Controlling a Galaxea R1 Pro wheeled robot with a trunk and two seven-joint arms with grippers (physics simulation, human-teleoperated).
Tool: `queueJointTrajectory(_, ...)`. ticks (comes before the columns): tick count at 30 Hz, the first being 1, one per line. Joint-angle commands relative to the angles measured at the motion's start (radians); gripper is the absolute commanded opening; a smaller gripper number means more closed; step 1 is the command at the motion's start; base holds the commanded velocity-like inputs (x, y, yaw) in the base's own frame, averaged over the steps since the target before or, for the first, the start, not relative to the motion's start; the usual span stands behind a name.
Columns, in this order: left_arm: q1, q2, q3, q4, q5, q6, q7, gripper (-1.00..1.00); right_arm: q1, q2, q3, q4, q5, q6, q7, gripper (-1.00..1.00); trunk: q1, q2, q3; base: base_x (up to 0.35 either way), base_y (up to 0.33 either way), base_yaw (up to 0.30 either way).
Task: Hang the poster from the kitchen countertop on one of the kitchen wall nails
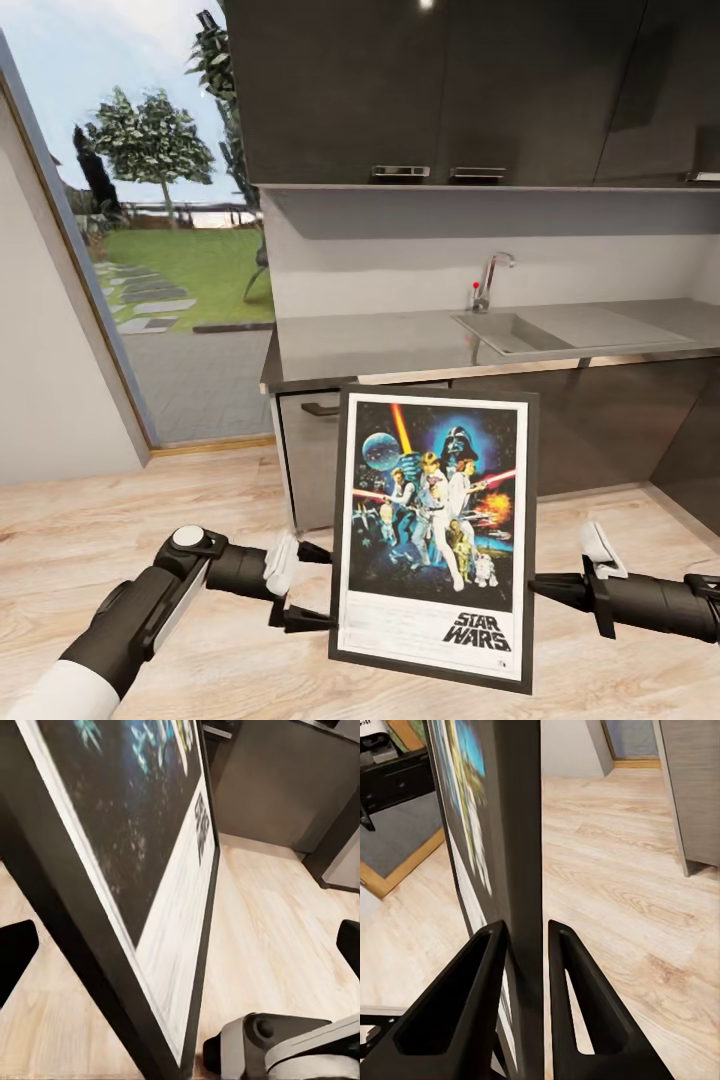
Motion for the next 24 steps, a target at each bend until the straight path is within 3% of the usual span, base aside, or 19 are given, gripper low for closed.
queueJointTrajectory(1,-0.001,0.014,-0.002,-0.001,0.006,0.010,-0.001,1.00,-0.001,0.000,-0.001,0.000,-0.001,0.012,0.005,-1.00,0.000,-0.001,-0.001,0.000,0.000,0.000)
queueJointTrajectory(3,-0.001,0.027,-0.002,-0.002,0.007,0.010,-0.001,1.00,-0.001,0.000,-0.001,0.000,-0.001,0.013,0.005,-1.00,0.000,-0.001,-0.001,0.000,0.000,0.000)
queueJointTrajectory(9,-0.001,0.107,0.003,-0.005,0.015,0.009,-0.004,1.00,-0.001,0.000,-0.002,0.000,-0.001,0.013,0.005,-1.00,0.000,-0.001,-0.001,0.000,0.000,0.000)
queueJointTrajectory(12,-0.001,0.142,0.008,-0.005,0.062,0.007,-0.017,1.00,-0.001,0.000,-0.003,0.000,-0.001,0.012,0.005,-1.00,0.000,-0.001,-0.001,0.000,0.000,0.000)
queueJointTrajectory(13,-0.001,0.160,0.009,-0.005,0.097,0.005,-0.026,1.00,-0.001,0.000,-0.004,0.000,-0.001,0.013,0.005,-1.00,0.000,-0.001,-0.001,0.000,0.000,0.000)
queueJointTrajectory(16,-0.001,0.203,0.010,-0.005,0.153,0.004,-0.037,1.00,-0.001,0.000,-0.005,-0.001,-0.001,0.013,0.005,-1.00,0.000,-0.001,-0.001,0.000,0.000,0.000)
queueJointTrajectory(19,-0.001,0.238,0.011,-0.003,0.183,0.003,-0.042,1.00,-0.001,0.000,-0.006,-0.001,-0.001,0.012,0.004,-1.00,0.000,-0.001,-0.001,0.000,0.000,0.000)
queueJointTrajectory(24,-0.001,0.286,0.028,0.032,0.199,0.002,-0.042,1.00,-0.001,0.000,-0.007,-0.001,0.000,0.012,0.004,-1.00,0.000,-0.001,-0.001,0.000,0.000,0.000)
